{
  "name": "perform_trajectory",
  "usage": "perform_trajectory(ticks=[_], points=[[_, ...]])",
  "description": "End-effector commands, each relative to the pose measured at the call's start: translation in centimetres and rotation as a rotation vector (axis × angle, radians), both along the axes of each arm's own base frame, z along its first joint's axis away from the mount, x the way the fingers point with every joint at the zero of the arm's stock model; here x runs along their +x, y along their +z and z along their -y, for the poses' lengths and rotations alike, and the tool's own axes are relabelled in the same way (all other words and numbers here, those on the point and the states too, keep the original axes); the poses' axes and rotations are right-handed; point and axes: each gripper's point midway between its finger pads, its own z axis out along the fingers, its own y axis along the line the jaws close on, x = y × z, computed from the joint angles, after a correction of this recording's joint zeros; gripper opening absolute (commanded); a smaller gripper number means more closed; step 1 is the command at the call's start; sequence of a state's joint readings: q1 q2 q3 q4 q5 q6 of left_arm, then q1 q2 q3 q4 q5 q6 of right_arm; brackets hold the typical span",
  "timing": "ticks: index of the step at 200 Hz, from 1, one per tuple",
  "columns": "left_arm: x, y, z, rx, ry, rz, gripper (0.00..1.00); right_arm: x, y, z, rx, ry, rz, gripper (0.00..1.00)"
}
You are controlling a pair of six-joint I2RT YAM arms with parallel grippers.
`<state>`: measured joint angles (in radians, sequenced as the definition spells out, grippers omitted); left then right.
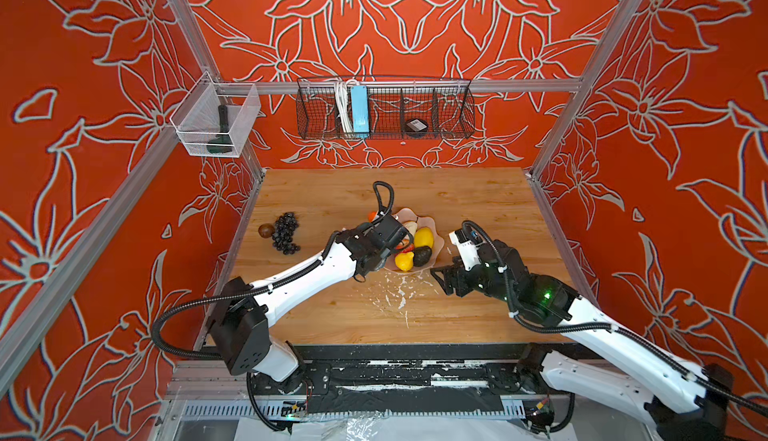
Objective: Place and organize the fake fruits in the fruit bowl
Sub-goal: 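Carry the orange kumquats with the left gripper over the pink bowl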
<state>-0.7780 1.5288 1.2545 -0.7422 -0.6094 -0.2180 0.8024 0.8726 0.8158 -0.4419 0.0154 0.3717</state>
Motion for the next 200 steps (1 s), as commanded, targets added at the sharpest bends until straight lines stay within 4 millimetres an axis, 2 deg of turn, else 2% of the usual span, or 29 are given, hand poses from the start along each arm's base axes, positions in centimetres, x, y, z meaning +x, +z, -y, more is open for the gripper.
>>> perform_trajectory(ticks=[1, 64, 96, 129, 169, 200], points=[[-0.2, -0.8, -0.8, 0.186, -0.054, -0.053, 0.0, -0.1, -0.4, 1.1, -0.02, -0.036, 0.011, 0.82], [1.8, -1.1, 2.3, 0.277, -0.213, -0.109, 0.0, -0.5, -0.3, 2.4, -0.032, -0.063, 0.034, 0.82], [3.9, -1.2, 3.2, 0.381, -0.237, -0.114, 0.0, -0.9, 0.1, 3.8, -0.045, -0.093, 0.065, 0.81], [6.3, -1.7, 4.8, 0.475, -0.34, -0.101, 0.0, -1.5, 0.5, 5.2, -0.036, -0.124, 0.089, 0.81], [9.6, -1.4, 5.9, 0.537, -0.465, -0.053, 0.0, -2.1, -0.3, 5.9, -0.033, -0.131, 0.072, 0.81], [11.6, -2.2, 5.8, 0.564, -0.547, -0.049, 0.0, -2.3, -0.8, 6.1, -0.046, -0.131, 0.059, 0.81]])
